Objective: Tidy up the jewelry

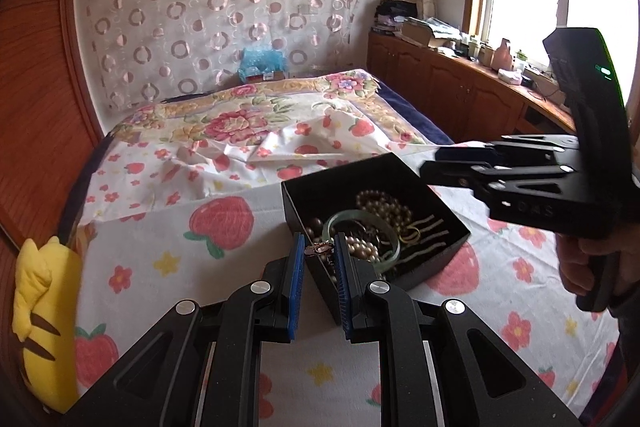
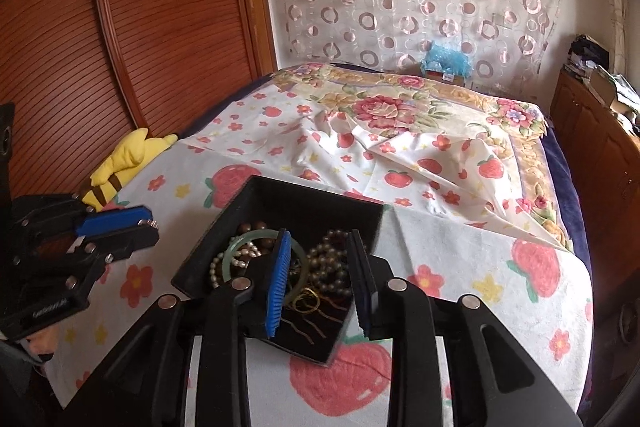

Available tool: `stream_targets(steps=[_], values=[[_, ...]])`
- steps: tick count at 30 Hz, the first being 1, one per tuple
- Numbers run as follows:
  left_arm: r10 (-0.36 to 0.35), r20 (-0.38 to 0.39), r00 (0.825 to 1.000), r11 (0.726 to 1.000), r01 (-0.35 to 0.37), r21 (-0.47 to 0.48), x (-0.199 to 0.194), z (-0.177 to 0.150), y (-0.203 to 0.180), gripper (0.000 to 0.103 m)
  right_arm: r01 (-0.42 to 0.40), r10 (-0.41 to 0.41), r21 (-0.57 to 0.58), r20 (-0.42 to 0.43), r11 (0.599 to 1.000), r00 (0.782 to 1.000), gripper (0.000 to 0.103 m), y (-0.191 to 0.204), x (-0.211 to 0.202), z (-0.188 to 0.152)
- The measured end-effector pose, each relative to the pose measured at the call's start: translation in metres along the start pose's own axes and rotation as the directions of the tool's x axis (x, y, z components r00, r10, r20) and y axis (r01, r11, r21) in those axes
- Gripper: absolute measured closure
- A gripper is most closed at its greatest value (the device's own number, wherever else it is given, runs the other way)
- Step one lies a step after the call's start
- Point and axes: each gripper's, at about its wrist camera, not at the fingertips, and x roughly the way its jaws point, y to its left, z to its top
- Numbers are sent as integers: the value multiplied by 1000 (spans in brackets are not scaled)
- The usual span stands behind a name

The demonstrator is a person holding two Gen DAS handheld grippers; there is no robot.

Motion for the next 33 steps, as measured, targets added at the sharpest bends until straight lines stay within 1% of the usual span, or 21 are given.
stream_targets(steps=[5,7,12,13,14,15,17,18,19,20,21,22,24,25,28,29,30,31,33], values=[[9,-13,1000,1000,-9,3,22,9,-2,89,14,-14,12,15,1000,1000,72,-9,-10,-3],[2,-22,1000,1000,-2,-6,32,13,-3,89,18,-18,18,23,1000,1000,72,-12,-13,-4],[16,-6,1000,1000,-16,2,40,24,-9,89,29,-31,29,41,999,999,72,-17,-21,-8],[20,-1,1000,1000,-20,3,40,24,-10,87,31,-32,32,42,999,999,72,-18,-22,-9],[24,2,1000,1000,-24,4,40,26,-11,79,33,-34,35,44,999,998,72,-19,-23,-10],[22,7,1000,1000,-22,3,39,26,-12,74,35,-37,38,47,999,998,71,-19,-24,-12],[25,15,1000,1000,-25,1,37,26,-12,61,39,-41,37,53,999,998,71,-17,-25,-13],[29,21,999,1000,-29,0,35,25,-13,58,44,-46,34,56,998,997,71,-16,-26,-15],[36,23,999,999,-36,0,34,24,-13,51,50,-51,31,55,998,997,71,-15,-26,-16],[49,25,998,999,-49,0,32,23,-13,39,58,-59,27,55,998,997,71,-13,-26,-18],[60,32,998,998,-60,1,28,21,-14,34,63,-64,26,56,998,996,71,-12,-27,-20],[65,43,997,998,-65,1,24,20,-14,26,73,-75,26,53,997,996,68,-10,-27,-23],[78,60,995,997,-78,4,15,17,-15,17,89,-91,28,53,996,994,61,-8,-28,-29],[88,67,994,996,-88,6,11,15,-16,13,96,-98,29,56,995,994,60,-6,-29,-32],[115,84,990,993,-115,-5,-6,7,-17,8,115,-117,34,65,993,991,54,-1,-33,-42],[116,87,989,993,-115,-13,-11,4,-17,8,120,-122,37,69,992,990,48,0,-34,-43],[118,89,989,993,-116,-23,-16,1,-16,8,125,-128,40,75,991,989,39,1,-36,-45],[121,90,989,992,-118,-33,-21,-1,-16,8,136,-139,45,80,990,987,35,2,-38,-49],[120,91,989,992,-116,-49,-30,-4,-14,8,145,-149,53,94,988,984,24,6,-44,-55]])
